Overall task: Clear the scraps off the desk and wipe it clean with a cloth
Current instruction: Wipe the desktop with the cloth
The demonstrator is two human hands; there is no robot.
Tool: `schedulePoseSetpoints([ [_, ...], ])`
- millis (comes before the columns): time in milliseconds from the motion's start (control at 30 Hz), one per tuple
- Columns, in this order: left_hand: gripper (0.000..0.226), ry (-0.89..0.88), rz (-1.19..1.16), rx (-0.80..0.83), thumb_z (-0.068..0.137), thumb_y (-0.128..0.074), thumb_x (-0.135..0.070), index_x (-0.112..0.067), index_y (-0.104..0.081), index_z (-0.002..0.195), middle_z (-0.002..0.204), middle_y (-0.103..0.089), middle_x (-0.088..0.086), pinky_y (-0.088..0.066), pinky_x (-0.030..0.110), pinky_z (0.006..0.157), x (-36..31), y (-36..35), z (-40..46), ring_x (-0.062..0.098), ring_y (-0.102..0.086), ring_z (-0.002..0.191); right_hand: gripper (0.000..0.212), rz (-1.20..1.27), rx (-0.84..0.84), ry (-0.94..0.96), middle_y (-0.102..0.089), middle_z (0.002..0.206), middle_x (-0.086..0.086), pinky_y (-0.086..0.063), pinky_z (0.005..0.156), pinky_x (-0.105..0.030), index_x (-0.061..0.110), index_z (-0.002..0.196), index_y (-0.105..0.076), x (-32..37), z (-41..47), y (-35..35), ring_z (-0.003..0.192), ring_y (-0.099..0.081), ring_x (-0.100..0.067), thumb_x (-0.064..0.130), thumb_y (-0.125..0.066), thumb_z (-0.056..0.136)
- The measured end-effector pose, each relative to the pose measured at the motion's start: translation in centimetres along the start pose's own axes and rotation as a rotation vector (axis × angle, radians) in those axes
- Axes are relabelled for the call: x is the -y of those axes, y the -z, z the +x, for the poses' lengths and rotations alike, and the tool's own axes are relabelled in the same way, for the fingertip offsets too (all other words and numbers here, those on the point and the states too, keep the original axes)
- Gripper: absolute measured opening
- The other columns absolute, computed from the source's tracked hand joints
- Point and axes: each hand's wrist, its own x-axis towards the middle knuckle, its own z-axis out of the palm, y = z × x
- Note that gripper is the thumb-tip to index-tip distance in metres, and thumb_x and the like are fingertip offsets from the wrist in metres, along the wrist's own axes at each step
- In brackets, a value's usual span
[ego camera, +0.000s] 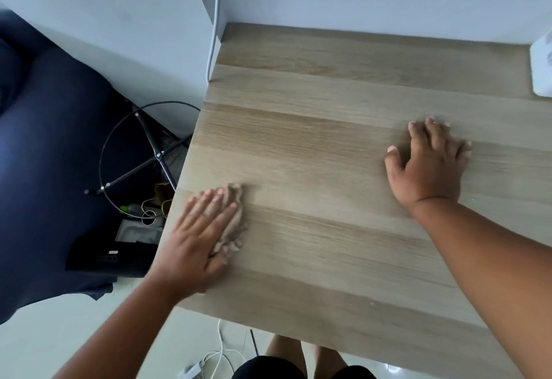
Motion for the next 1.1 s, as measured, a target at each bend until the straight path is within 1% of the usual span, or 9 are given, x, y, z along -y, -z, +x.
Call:
schedulePoseSetpoints([
  [133,0.072,0.285,-0.033,-0.043,0.097,-0.038,-0.047,-0.016,-0.031,0.161,0.172,-0.014,0.009,-0.012,0.055,0.128,1.9,1.1,0.7,0.026,-0.004,0.161,0.072,-0.012,0.006,0.000,-0.031,0.165,-0.012,-0.008,0.122,-0.067,0.017,0.150,-0.044,0.0,0.1,0.0,0.155,-0.019,-0.035,0.056,-0.038,0.089],
  [267,0.075,0.331,-0.025,-0.063,0.098,-0.036,-0.051,-0.014,-0.027,0.162,0.171,-0.009,0.013,-0.006,0.053,0.129,-2.3,0.2,5.5,0.029,0.000,0.160,0.072,-0.010,-0.002,0.003,-0.031,0.164,-0.011,-0.008,0.122,-0.067,0.017,0.149,-0.044,0.0,0.1,-0.1,0.154,-0.020,-0.035,0.056,-0.038,0.089],
  [367,0.076,0.258,-0.039,-0.054,0.097,-0.040,-0.051,-0.019,-0.022,0.164,0.172,-0.004,0.010,-0.003,0.051,0.130,-6.6,-0.8,7.3,0.026,0.005,0.160,0.072,-0.004,-0.003,0.004,-0.032,0.164,-0.011,-0.009,0.122,-0.067,0.017,0.149,-0.045,-0.1,0.1,-0.1,0.154,-0.021,-0.035,0.056,-0.040,0.089],
  [500,0.080,0.002,0.001,-0.010,0.095,-0.047,-0.046,-0.017,-0.019,0.164,0.174,-0.002,0.010,-0.016,0.058,0.127,-10.9,-2.5,5.2,0.030,0.002,0.160,0.072,0.014,-0.003,0.001,-0.033,0.164,-0.011,-0.009,0.123,-0.066,0.017,0.148,-0.046,0.0,0.0,0.1,0.154,-0.022,-0.034,0.056,-0.040,0.088],
  [600,0.078,-0.152,-0.029,-0.029,0.093,-0.054,-0.042,-0.018,-0.028,0.162,0.173,-0.012,0.008,-0.021,0.059,0.125,-11.0,-3.1,1.3,0.031,-0.010,0.160,0.072,0.025,0.013,0.000,-0.032,0.164,-0.010,-0.007,0.123,-0.065,0.018,0.149,-0.046,-0.1,-0.1,0.3,0.154,-0.020,-0.033,0.055,-0.041,0.088],
  [667,0.076,-0.159,-0.030,-0.020,0.093,-0.055,-0.041,-0.019,-0.030,0.162,0.172,-0.016,0.007,-0.023,0.059,0.124,-9.4,-3.0,-1.5,0.031,-0.015,0.159,0.072,0.033,0.033,0.000,-0.031,0.165,-0.009,-0.006,0.124,-0.064,0.018,0.150,-0.046,-0.1,-0.1,0.4,0.155,-0.019,-0.032,0.055,-0.042,0.088],
  [867,0.070,0.105,-0.058,-0.056,0.095,-0.045,-0.042,-0.016,-0.035,0.160,0.172,-0.017,0.007,-0.020,0.059,0.125,-4.4,-1.0,-4.1,0.028,-0.014,0.160,0.068,0.095,0.075,0.061,-0.034,0.164,-0.012,-0.007,0.126,-0.056,0.014,0.148,-0.051,-0.8,-1.2,1.3,0.155,-0.021,-0.033,0.049,-0.049,0.089],
  [967,0.072,0.256,-0.068,-0.072,0.094,-0.040,-0.043,-0.015,-0.032,0.161,0.172,-0.014,0.008,-0.013,0.055,0.128,-4.9,-1.0,-2.4,0.026,-0.005,0.161,0.062,0.101,0.086,0.113,-0.034,0.163,-0.017,-0.011,0.127,-0.054,0.009,0.148,-0.052,-1.5,-3.4,1.8,0.153,-0.025,-0.037,0.040,-0.053,0.094],
  [1100,0.077,0.490,-0.116,-0.110,0.091,-0.036,-0.046,-0.019,-0.028,0.162,0.172,-0.009,0.007,-0.002,0.048,0.130,-7.4,-1.1,1.4,0.024,0.001,0.161,0.061,0.110,0.072,0.172,-0.040,0.159,-0.021,-0.023,0.123,-0.057,0.007,0.144,-0.056,-2.8,-7.4,2.7,0.148,-0.034,-0.042,0.038,-0.052,0.092],
])
